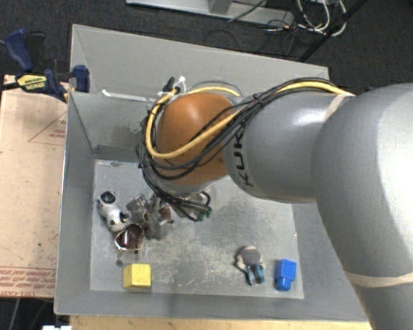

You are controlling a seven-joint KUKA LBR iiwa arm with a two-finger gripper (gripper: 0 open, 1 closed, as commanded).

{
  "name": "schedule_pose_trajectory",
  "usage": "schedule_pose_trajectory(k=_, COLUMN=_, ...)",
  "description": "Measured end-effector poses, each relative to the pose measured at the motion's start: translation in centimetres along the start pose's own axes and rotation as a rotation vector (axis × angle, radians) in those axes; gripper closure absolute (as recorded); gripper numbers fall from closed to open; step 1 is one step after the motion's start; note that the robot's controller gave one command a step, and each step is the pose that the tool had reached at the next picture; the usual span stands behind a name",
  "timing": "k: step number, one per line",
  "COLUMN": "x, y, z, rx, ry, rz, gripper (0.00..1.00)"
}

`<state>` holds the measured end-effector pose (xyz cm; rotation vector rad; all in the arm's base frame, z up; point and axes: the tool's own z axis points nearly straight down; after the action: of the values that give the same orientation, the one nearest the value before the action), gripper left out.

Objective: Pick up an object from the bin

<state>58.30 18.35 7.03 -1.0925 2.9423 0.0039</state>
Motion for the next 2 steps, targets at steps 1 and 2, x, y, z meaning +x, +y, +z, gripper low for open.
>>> schedule_pose_trajectory(k=1, x=0.0, y=0.0, z=-0.2, rx=-0.001, ry=0.001, rz=0.000, gripper=1.00)
schedule_pose_trajectory(k=2, x=0.2, y=0.1, z=-1.5, rx=-0.003, ry=0.008, rz=0.000, gripper=1.00)
